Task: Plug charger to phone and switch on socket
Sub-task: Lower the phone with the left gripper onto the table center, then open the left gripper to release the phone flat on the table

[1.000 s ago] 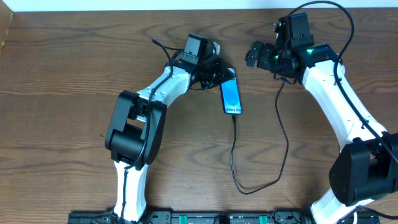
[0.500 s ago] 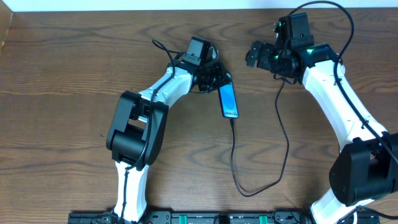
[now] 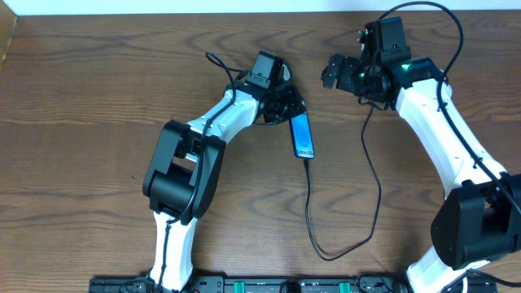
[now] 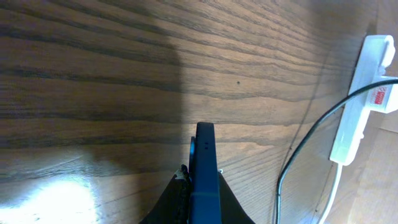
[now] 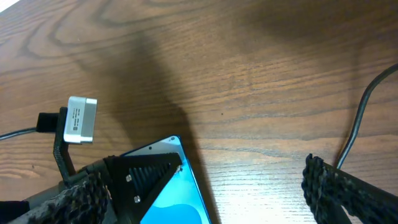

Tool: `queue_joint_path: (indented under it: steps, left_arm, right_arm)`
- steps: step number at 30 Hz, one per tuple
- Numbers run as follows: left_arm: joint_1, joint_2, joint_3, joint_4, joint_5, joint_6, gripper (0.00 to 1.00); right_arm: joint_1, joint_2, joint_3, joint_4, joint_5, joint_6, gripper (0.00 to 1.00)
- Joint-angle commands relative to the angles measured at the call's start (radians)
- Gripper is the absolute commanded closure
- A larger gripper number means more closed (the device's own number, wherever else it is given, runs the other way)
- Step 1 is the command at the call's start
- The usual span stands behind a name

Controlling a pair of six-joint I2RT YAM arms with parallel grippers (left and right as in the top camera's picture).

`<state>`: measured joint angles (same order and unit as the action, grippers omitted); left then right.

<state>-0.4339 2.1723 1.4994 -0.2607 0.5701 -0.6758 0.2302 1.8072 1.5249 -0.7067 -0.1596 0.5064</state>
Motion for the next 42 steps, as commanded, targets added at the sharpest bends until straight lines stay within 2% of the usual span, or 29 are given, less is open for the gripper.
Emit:
queue_joint_path:
  steps: [1, 14, 42]
  left_arm:
    - [-0.002, -0.001, 0.008, -0.016, -0.01, 0.017, 0.91]
    - [-0.004, 0.0, -0.01, -0.045, -0.023, 0.039, 0.91]
    - [-0.024, 0.0, -0.024, -0.073, -0.044, 0.055, 0.91]
  right_arm:
    - [0.001, -0.008, 0.003, -0.004, 0.012, -0.018, 0.02]
    - [0.002, -0.008, 0.003, -0.009, 0.012, -0.018, 0.06]
    - [0.007, -0.008, 0.003, -0.009, 0.012, -0.018, 0.07]
